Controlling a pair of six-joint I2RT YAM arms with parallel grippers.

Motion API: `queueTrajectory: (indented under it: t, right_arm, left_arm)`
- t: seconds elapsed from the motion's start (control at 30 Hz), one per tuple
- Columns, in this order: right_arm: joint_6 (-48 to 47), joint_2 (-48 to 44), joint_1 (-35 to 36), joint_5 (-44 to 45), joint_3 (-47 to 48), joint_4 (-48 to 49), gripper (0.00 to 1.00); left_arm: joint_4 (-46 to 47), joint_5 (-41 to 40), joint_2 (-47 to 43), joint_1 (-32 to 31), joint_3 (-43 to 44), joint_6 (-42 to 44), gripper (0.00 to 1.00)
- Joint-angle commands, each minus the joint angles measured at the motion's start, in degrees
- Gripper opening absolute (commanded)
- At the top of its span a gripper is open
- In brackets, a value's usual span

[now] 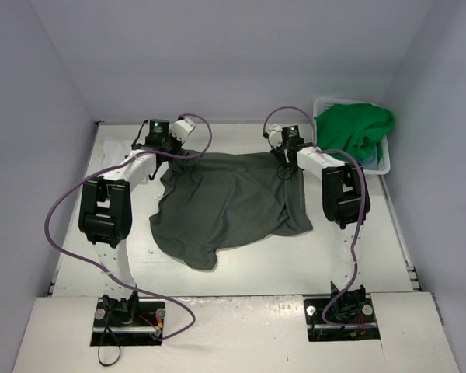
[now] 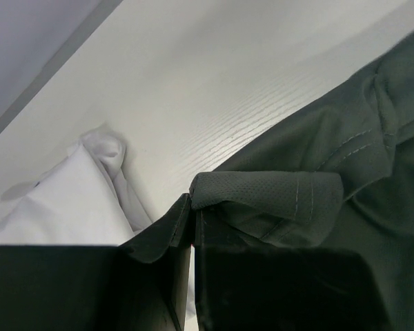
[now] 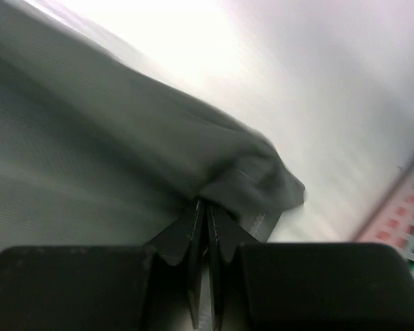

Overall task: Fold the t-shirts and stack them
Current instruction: Flatten out the tshirt

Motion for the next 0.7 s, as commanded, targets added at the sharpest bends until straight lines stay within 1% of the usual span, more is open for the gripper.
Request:
queueTrajectory:
  t: [0.0, 0.13, 0.17, 0.43, 0.57, 0.67]
  right_arm:
    - [-1.3, -3.7, -3.6, 2.0, -2.0, -2.1, 0.02]
    - [-1.3, -4.9, -5.9, 1.3, -2.8, -2.0, 0.02]
    - [-1.2, -5.2, -6.8, -0.7, -3.0, -2.0, 0.02]
    - [-1.9, -5.1, -9.5, -0.7, -3.6, -1.9, 0.03]
    - [-2.6, -4.5, -10.1, 0.3, -3.7, -1.0, 0.03]
    - [-2.7, -4.1, -10.2, 3.1, -3.5, -0.8, 0.04]
  left_arm:
    - [1.4, -1.6, -4.8, 1.5, 2.1, 1.4, 0.0]
    - [1.0, -1.8, -4.8, 1.6, 2.3, 1.6, 0.0]
    - [1.0, -1.8, -4.8, 1.6, 2.3, 1.7, 0.0]
    - [1.0, -2.5, -4.3, 1.8, 2.3, 2.1, 0.0]
    - [0.8, -2.6, -3.9, 2.2, 2.8, 2.3, 0.0]
    - [0.4, -2.8, -3.3, 2.6, 3.4, 2.8, 0.0]
